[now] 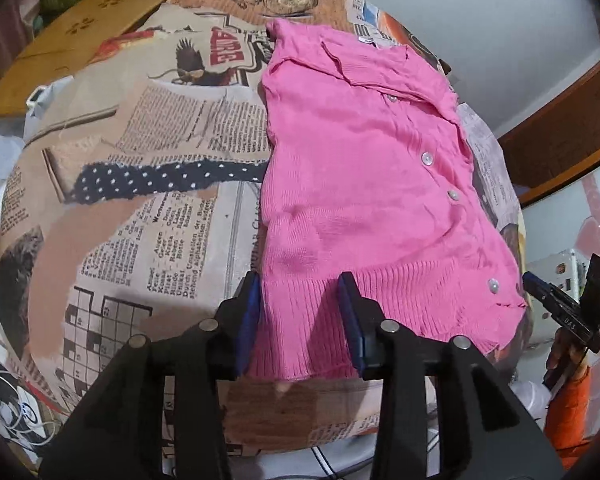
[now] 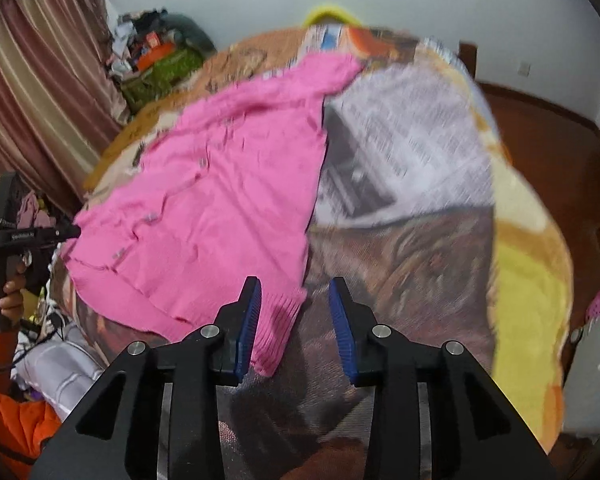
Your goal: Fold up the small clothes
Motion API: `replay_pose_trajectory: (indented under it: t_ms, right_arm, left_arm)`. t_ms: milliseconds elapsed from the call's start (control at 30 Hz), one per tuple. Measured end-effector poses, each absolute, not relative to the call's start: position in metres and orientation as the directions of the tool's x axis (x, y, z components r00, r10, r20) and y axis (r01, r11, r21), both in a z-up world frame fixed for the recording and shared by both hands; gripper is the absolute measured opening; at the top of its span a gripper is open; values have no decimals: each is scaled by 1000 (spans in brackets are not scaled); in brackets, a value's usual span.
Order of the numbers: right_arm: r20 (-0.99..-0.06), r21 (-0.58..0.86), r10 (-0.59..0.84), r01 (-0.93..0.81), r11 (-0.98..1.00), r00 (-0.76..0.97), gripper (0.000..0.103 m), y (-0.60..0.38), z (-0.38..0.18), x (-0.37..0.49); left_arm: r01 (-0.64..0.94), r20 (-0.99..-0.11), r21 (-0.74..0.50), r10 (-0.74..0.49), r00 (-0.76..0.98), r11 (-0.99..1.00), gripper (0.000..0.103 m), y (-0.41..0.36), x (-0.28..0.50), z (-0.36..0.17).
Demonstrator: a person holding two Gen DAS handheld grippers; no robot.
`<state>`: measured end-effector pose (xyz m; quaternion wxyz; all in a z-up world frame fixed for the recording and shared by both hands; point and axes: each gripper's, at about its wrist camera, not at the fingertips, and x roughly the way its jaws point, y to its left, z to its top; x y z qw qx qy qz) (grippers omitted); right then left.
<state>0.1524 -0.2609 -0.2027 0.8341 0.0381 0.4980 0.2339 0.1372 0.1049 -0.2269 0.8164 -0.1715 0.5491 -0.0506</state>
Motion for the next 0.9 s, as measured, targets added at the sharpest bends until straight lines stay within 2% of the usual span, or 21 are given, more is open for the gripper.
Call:
replay_pose_trajectory:
  t_ms: [33, 100, 167, 200, 267, 433, 900]
  right_arm:
    - [-819, 301, 430, -354, 885, 379, 32, -258, -207, 152]
    - [-824, 322, 447, -362, 875, 348, 32, -252, -215, 151]
    - [-819, 338, 466, -374, 863, 335, 31, -247, -218, 149]
    - [-815, 343, 476, -386, 856, 331, 28, -245, -218, 148]
    - [-799, 367, 510, -414, 833, 319, 8, -242, -216, 148]
    - [-788, 345, 510, -440, 829, 344, 7, -238, -209, 148]
    - [-659, 296, 537, -474, 829, 527, 6, -238, -147, 179]
  left_arm:
    - [-95, -878, -333, -271, 393, 938, 33, 103, 137, -226]
    - [-79, -878, -335, -281, 388, 939, 15, 99, 138, -225]
    - [-68, -879, -329, -279, 388, 942, 9, 96, 140, -225]
    - [-62, -877, -325, -277, 392, 944, 8, 94, 141, -224]
    - [-55, -874, -323, -275, 401, 945, 7, 92, 142, -222]
    - [-29, -856, -299, -255, 450, 954, 6, 88, 146, -204]
    - [25, -755, -232, -196, 626, 972, 6, 89, 190, -129]
